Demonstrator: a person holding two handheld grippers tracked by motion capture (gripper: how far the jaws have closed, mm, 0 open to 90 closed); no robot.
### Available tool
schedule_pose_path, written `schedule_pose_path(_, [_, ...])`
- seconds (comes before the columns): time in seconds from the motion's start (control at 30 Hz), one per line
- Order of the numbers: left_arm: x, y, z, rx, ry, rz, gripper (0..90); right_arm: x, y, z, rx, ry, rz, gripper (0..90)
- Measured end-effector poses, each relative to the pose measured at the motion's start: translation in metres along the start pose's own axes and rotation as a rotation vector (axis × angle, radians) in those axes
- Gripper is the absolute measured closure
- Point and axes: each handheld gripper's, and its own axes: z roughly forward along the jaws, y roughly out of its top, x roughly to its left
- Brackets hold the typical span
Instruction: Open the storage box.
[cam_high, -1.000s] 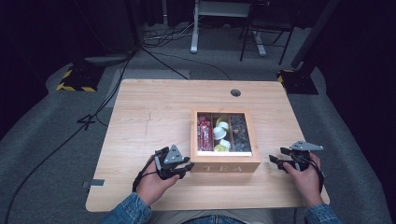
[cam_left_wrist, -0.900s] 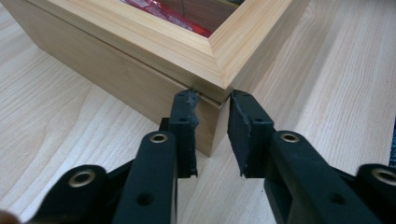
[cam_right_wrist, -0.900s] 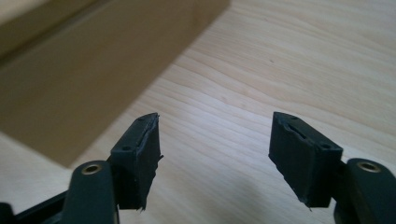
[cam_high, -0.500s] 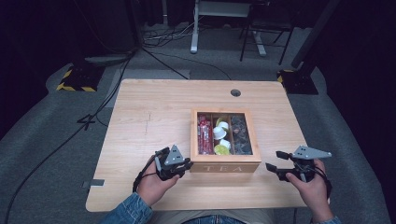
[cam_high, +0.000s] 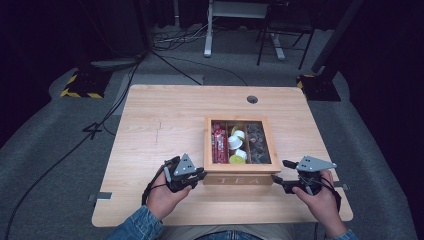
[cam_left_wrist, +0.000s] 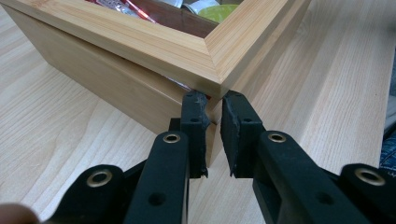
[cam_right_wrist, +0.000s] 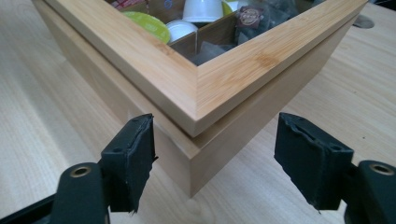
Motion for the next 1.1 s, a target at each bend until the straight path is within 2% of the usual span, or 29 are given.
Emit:
schedule_pose_path(0.17, [0.000,0.001,-0.001,-0.003,0.002,0.001,79.3,-0.002,0.001,0.000,-0.026,-0.024,0.011,32.9])
schedule_pose_path(0.67, [0.002,0.007,-0.005,-0.050,0.010,0.006,79.7,0.006,0.013,-0.003,-0.067,-0.064,-0.079,37.5])
schedule_pose_path(0.87, [0.004,0.013,-0.003,-0.062,0.021,0.003,73.2,0.004,0.019,-0.007,-0.074,-0.061,-0.099,37.6])
schedule_pose_path(1.1, [0.006,0.019,-0.006,-0.105,0.038,-0.011,64.7,0.000,0.029,-0.011,-0.093,-0.049,-0.111,37.6])
